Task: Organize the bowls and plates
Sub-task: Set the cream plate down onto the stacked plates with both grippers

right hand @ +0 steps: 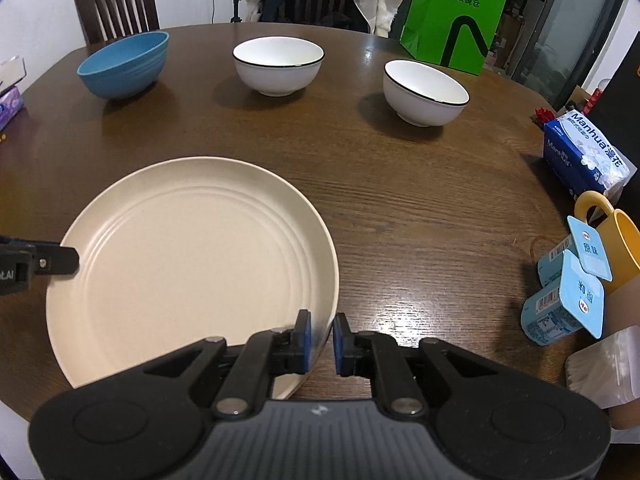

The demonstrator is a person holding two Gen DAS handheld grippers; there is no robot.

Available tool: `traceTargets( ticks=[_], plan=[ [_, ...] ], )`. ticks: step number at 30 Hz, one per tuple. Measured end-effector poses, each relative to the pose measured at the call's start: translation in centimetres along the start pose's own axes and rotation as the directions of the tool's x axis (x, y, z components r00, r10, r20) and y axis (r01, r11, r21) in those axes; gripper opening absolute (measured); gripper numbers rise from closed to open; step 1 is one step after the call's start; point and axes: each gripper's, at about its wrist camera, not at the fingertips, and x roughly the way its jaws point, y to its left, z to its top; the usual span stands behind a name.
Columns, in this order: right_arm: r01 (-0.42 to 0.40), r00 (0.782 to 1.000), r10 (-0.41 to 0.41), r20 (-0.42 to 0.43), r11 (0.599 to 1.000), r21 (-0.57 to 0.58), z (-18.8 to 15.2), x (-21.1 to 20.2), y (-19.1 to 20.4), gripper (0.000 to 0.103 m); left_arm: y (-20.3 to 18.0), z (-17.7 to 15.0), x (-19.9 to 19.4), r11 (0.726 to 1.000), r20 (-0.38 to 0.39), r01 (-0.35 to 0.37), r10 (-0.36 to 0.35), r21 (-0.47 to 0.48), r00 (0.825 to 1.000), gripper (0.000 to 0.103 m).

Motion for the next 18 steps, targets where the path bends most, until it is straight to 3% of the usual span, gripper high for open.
traceTargets(
  ticks=[18],
  plan=[
    [0.037,0.999,-0.037,-0.003,0.999,-0.035,0.0,0.3,0.5,0.012,-2.0,0.4,1.0,0.990,-0.030,-0.094,0.097,0.106,0.995,0.008]
  ],
)
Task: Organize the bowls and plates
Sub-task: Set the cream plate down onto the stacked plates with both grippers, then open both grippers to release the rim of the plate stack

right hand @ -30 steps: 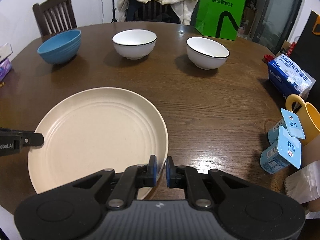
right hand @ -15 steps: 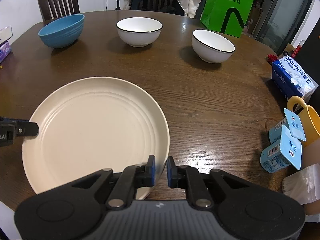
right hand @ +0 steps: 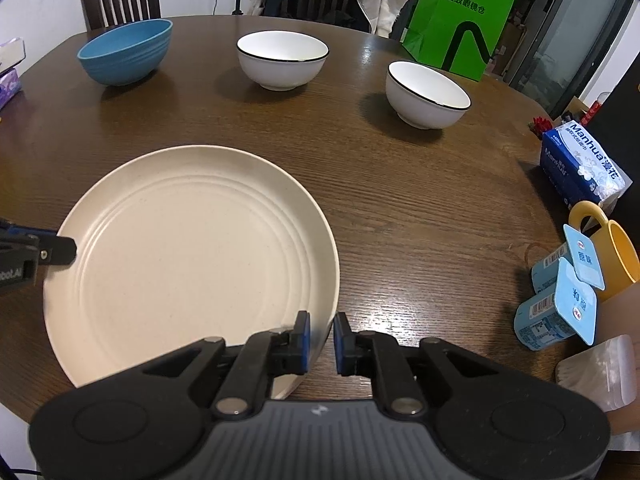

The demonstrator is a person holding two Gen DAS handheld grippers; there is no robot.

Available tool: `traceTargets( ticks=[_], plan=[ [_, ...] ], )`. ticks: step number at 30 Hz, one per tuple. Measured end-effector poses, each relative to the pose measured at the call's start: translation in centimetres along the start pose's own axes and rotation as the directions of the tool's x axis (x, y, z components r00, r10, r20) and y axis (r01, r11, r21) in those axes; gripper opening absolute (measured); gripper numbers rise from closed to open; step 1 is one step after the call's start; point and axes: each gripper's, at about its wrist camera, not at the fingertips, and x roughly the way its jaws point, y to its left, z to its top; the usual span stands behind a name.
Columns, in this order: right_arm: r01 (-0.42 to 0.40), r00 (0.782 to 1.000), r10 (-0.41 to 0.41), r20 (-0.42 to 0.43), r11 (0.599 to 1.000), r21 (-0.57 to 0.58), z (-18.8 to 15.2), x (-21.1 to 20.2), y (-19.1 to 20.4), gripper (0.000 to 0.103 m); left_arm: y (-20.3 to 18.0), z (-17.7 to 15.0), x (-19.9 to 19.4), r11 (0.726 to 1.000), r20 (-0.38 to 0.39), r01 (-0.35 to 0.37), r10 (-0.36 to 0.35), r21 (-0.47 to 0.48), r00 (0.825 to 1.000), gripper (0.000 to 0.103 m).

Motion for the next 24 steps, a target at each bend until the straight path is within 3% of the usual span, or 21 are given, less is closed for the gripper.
traceTargets(
  ticks=[11,16,20,22,24],
  plan=[
    [-0.004,1.000,0.005,-0.010,1.000,0.015,0.0,0.0,-0.3,0.012,-0.1,0.7,0.2,1.000,-0.035,0.000,0.000,0.003,0.999,0.008],
    [-0.047,0.999,0.048,-0.022,0.997,0.061,0.3,-0.1,-1.0,0.021,0.8,0.8,-0.2,0.998,-0.030,0.042,-0.044,-0.040,0.999,0.012],
    [-0.088,0.996,0.089,0.001,0.990,0.114,0.6,-0.8,-2.1,0.045,1.3,0.9,-1.5,0.997,0.019,0.057,-0.056,-0.060,0.998,0.045],
    [-0.105,0.994,0.104,0.016,0.985,0.140,0.6,-1.2,-2.6,0.055,1.5,1.0,-2.2,0.996,0.044,0.062,-0.059,-0.071,0.997,0.050],
    [-0.122,0.992,0.119,0.029,0.979,0.165,0.6,-1.5,-3.1,0.068,1.8,1.1,-2.8,0.994,0.065,0.066,-0.060,-0.085,0.996,0.068]
  ],
)
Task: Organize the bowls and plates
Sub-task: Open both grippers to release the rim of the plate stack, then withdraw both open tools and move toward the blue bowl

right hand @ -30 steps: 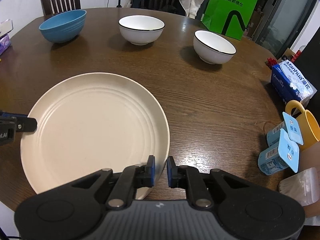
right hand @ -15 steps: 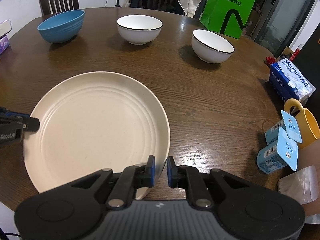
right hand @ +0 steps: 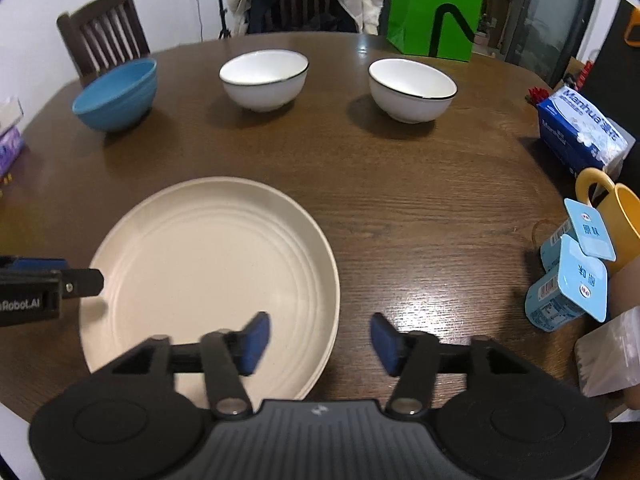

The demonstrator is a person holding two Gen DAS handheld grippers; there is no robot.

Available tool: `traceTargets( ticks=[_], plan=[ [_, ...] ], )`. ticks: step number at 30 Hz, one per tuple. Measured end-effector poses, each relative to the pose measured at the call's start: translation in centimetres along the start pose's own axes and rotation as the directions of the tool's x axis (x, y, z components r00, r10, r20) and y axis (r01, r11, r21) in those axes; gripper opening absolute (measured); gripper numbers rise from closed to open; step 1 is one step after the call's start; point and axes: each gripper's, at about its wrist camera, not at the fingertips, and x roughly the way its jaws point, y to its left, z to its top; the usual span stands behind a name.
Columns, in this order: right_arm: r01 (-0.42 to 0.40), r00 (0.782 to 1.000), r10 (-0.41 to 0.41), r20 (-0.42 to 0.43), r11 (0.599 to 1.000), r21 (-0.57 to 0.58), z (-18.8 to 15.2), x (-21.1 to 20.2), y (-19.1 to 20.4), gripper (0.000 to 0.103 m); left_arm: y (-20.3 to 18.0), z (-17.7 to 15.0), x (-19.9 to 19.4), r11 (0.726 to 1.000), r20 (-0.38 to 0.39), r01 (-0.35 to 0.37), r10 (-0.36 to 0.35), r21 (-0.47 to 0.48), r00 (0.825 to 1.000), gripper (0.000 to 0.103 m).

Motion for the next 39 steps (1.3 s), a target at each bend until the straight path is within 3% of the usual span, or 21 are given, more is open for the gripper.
traceTargets(
  ticks=[3,5,10,14,39],
  plan=[
    [-0.034,0.999,0.033,0.006,0.999,0.028,0.2,-0.5,-0.4,0.086,0.4,0.1,-1.0,1.000,0.040,0.009,-0.008,-0.018,0.999,0.091],
    [-0.057,0.998,0.056,0.012,0.998,0.037,0.3,-0.9,-0.5,0.090,0.7,0.1,-1.7,0.999,0.062,0.019,-0.016,-0.037,0.998,0.103],
    [-0.101,0.995,0.101,0.006,0.994,0.048,0.4,-1.8,-0.8,0.093,1.3,0.1,-2.9,0.996,0.088,0.033,-0.025,-0.083,0.996,0.103],
    [-0.096,0.995,0.095,0.005,0.995,0.043,0.4,-2.5,-0.7,0.102,1.6,-0.3,-3.9,0.994,0.105,0.025,-0.014,-0.102,0.994,0.103],
    [-0.175,0.982,0.175,0.067,0.985,-0.011,0.3,-6.5,0.2,0.103,1.9,-2.4,-8.6,0.987,0.172,-0.018,0.045,-0.159,0.984,0.103]
  ],
)
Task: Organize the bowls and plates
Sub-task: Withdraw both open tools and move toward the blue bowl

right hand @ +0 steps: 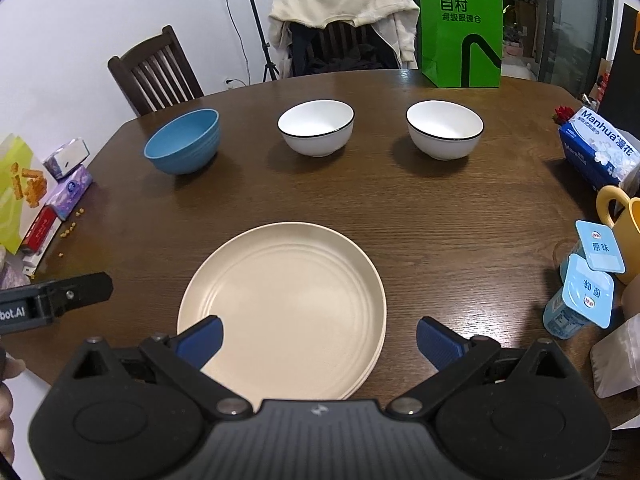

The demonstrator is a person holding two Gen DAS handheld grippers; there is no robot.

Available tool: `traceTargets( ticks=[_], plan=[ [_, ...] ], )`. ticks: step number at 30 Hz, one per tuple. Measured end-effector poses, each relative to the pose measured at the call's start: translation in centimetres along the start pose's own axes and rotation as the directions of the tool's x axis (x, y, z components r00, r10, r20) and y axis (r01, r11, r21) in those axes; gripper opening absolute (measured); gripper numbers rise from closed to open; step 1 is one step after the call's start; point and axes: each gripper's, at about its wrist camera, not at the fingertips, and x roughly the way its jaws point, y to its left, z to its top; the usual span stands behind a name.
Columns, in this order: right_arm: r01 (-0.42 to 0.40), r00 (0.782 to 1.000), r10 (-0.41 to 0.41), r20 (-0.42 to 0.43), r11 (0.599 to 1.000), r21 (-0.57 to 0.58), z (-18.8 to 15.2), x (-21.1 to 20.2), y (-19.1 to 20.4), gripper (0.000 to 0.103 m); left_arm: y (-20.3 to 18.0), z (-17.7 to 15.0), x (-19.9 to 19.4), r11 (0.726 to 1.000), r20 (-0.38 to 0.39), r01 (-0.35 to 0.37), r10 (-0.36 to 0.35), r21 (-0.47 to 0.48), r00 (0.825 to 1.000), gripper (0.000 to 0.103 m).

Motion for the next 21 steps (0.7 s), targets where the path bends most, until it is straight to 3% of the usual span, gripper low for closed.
traceTargets(
  ticks=[21],
  plan=[
    [-0.071,0.997,0.072,0.009,0.994,-0.081,2.0,-0.4,3.3,0.103,3.4,1.3,-2.9,0.994,0.053,-0.076,0.080,-0.083,0.995,0.103]
  ],
)
